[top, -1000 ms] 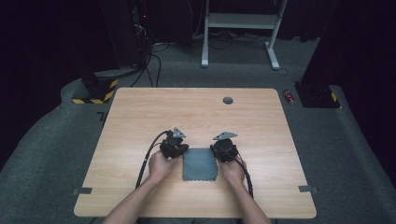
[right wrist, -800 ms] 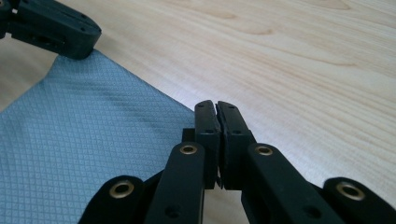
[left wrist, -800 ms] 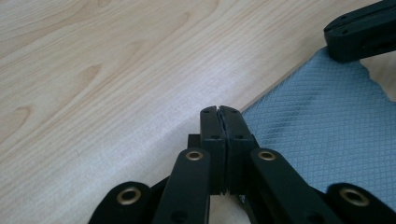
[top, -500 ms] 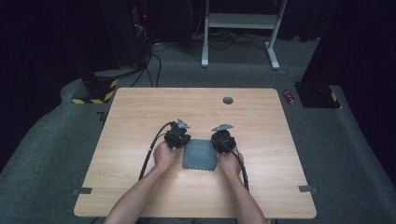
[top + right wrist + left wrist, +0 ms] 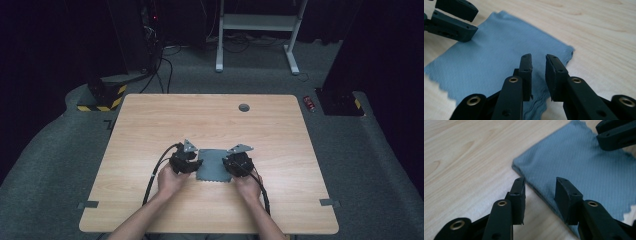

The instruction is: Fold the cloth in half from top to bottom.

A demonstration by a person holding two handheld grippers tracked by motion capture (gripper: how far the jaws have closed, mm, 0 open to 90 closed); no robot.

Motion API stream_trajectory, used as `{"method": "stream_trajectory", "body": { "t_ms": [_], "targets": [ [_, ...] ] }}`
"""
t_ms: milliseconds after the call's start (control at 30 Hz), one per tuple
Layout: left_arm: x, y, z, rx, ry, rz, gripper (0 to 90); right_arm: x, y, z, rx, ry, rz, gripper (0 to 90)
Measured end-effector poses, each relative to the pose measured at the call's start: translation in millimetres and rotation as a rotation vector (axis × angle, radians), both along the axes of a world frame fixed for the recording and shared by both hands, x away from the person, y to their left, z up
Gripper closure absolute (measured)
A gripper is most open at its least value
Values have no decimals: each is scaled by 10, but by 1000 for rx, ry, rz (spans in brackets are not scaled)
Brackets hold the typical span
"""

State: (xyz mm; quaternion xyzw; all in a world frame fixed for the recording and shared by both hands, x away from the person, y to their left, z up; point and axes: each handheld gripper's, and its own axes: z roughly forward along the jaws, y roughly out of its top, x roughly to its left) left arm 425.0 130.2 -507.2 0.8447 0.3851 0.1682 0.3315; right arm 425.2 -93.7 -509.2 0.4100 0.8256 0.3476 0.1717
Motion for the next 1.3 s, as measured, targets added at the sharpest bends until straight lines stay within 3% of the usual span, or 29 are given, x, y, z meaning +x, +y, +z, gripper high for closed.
{"method": "stream_trajectory", "body": {
  "t_ms": [67, 133, 300, 467, 633, 933, 1300],
  "targets": [
    [-26, 4, -31, 25, -3, -9, 608, -38, -12, -16, -6, -1, 7, 744],
    [-32, 18, -44, 19, -1, -6, 603, -42, -41, -49, -20, 8, 5, 734],
    [-34, 42, -35, 11, 12, 7, 564, -44, -116, -82, 4, 15, -14, 705],
    [-109, 92, 26, -61, -1, 9, 545, -75, -169, -45, 25, 12, -26, 692],
    [-164, 124, 99, -103, -11, -4, 532, -133, -228, 42, 69, -7, -26, 669],
    [-266, 372, 223, -210, -26, 24, 523, -247, -381, 97, 102, -18, -34, 643],
    [-386, 538, 273, -251, -47, 41, 509, -385, -628, 130, 127, -38, -71, 627]
  ]
}}
